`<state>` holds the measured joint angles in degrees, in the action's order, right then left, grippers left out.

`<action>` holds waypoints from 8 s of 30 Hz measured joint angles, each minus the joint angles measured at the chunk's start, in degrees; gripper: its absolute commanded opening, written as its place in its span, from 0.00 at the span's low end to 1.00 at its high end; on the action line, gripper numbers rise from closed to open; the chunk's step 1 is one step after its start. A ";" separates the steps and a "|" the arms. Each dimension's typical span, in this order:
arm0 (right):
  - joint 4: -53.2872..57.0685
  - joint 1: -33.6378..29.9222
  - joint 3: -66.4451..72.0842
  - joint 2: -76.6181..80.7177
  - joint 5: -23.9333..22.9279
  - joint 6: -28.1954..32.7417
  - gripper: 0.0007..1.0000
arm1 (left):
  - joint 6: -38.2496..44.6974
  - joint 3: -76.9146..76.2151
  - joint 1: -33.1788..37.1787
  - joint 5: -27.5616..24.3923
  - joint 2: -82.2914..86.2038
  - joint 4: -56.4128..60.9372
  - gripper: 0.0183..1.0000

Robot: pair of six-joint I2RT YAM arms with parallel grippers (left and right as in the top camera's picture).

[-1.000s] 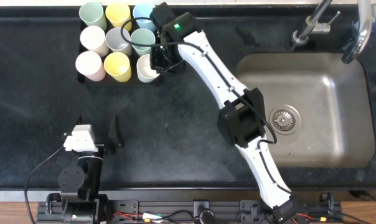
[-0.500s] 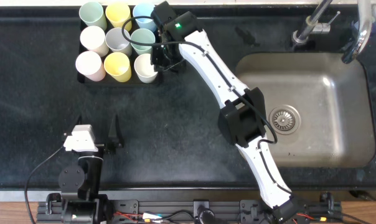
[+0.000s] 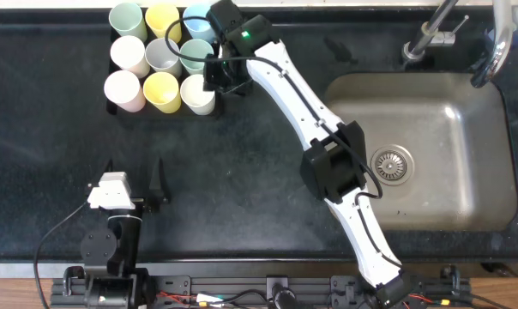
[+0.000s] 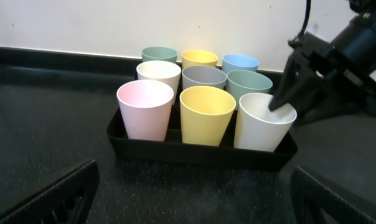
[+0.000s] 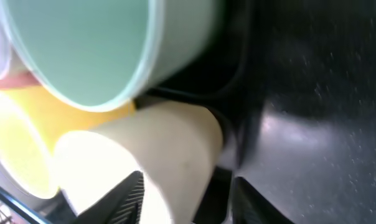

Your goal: Store Cups

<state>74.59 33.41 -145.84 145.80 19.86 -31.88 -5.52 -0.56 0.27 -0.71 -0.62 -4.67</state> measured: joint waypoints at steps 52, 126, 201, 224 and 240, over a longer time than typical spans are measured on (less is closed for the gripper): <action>-28.17 -27.06 74.95 -90.01 -20.87 29.14 1.00 | 0.02 0.00 0.00 -0.02 0.00 0.00 1.00; -72.30 -28.61 144.80 -144.96 -21.55 28.57 0.99 | 0.00 0.00 0.00 -0.02 0.00 0.00 1.00; -70.29 -28.61 144.80 -144.96 -17.05 36.87 1.00 | 0.00 0.00 0.00 0.00 0.00 0.00 1.00; -70.27 -28.61 144.80 -144.96 -17.03 36.85 1.00 | 0.00 0.00 0.00 0.00 0.00 -0.02 1.00; -70.25 -28.61 144.80 -144.96 -17.03 36.83 0.99 | 0.00 0.00 0.00 0.00 0.00 0.00 1.00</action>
<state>4.34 4.80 -1.04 0.84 2.83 4.95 -5.52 -0.56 0.27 -0.71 -0.62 -4.67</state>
